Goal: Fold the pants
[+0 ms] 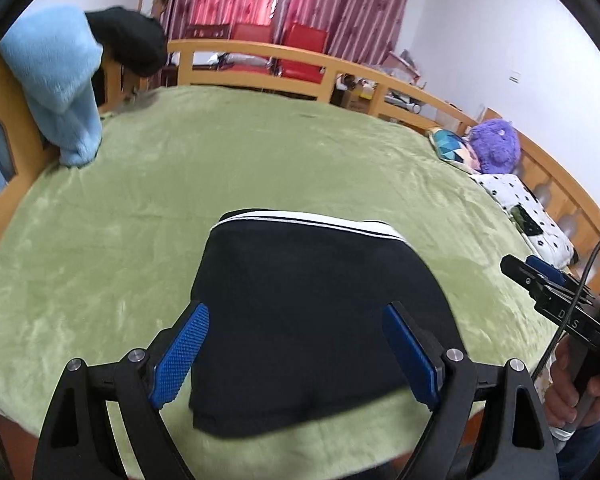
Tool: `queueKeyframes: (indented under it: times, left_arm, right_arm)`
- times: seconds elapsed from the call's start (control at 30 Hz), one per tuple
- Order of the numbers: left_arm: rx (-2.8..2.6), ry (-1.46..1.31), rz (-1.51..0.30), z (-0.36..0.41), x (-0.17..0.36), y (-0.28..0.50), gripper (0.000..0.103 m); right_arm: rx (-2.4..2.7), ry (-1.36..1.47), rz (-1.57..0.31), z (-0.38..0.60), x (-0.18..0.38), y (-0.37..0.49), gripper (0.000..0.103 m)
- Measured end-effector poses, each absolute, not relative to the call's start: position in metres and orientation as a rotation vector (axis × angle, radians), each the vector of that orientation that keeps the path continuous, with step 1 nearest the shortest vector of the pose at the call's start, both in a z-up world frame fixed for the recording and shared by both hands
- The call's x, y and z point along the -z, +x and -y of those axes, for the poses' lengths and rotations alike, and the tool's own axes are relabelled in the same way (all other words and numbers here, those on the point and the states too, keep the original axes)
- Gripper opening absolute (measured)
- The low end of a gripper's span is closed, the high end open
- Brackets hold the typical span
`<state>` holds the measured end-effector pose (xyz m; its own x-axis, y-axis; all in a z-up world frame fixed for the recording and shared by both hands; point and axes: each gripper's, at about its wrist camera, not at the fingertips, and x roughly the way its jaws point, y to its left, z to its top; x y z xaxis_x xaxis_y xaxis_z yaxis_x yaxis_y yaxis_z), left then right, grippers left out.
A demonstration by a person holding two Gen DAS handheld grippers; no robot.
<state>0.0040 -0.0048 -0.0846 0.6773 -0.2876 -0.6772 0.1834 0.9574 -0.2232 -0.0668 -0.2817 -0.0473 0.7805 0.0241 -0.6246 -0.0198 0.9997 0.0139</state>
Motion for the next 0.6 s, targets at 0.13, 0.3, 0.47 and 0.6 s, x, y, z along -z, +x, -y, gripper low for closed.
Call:
queueKeyframes:
  times: [0.13,0.3,0.47,0.6]
  left_arm:
    - [0.254,-0.117,-0.778,0.014,0.068,-0.028,0.089]
    - [0.222,-0.091,-0.734,0.020,0.045,-0.063,0.089]
    - [0.181,-0.079,-0.692,0.023,0.020,-0.089,0.091]
    - [0.200,-0.067,-0.692,0.027,0.013,-0.103,0.092]
  right_arm:
    - [-0.013,0.071,-0.666,0.298,0.036,-0.109,0.078]
    - [-0.019,0.090,-0.678,0.298,0.024,-0.144,0.079]
    - [-0.007,0.072,-0.638,0.292,0.020,-0.172,0.101]
    - [-0.028,0.089,-0.641,0.294,0.018,-0.181,0.103]
